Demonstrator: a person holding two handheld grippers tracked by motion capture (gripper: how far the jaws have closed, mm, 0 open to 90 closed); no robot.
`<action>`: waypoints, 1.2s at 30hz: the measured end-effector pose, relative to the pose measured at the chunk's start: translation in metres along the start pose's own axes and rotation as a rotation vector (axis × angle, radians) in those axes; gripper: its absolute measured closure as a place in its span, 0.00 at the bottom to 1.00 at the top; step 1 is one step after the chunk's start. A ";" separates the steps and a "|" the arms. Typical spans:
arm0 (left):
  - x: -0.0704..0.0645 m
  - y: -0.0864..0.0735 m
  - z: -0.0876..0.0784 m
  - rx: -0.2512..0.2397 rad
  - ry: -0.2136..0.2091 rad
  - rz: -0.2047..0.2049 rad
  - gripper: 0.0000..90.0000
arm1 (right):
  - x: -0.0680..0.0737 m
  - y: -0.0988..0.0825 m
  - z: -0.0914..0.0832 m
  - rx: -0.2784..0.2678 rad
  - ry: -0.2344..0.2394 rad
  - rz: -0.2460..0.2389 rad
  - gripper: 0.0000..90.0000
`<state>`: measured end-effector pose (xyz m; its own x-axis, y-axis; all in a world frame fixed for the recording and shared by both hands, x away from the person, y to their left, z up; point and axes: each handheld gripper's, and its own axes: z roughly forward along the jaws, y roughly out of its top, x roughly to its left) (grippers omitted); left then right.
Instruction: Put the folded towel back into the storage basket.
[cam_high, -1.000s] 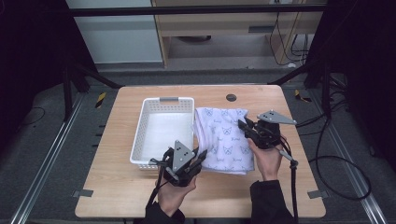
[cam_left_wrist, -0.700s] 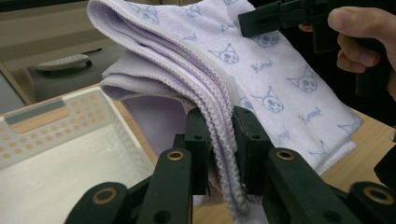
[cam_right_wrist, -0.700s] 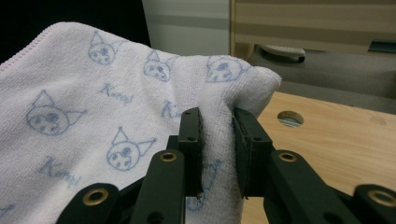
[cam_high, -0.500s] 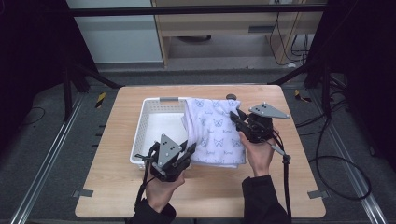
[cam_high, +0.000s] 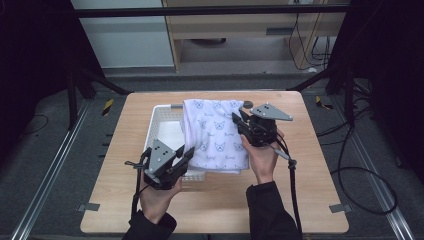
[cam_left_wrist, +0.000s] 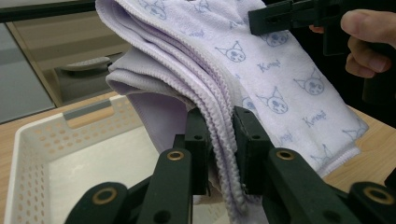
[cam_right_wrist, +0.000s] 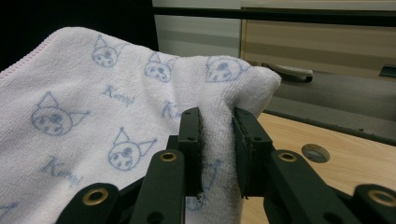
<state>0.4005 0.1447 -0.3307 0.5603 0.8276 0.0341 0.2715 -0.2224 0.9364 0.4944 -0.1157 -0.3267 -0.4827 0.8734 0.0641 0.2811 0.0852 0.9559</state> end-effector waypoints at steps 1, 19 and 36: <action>0.001 0.000 0.000 0.002 0.005 0.003 0.85 | 0.001 0.000 0.001 -0.002 -0.002 -0.001 0.83; 0.032 -0.002 -0.008 0.014 0.067 -0.002 0.85 | 0.025 0.013 0.025 -0.027 0.019 -0.010 0.83; 0.070 -0.016 -0.019 0.016 0.143 -0.052 0.85 | 0.060 0.017 0.063 -0.028 0.048 -0.031 0.83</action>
<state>0.4201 0.2158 -0.3364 0.4280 0.9031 0.0360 0.3105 -0.1844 0.9325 0.5228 -0.0320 -0.3249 -0.5306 0.8463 0.0474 0.2422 0.0978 0.9653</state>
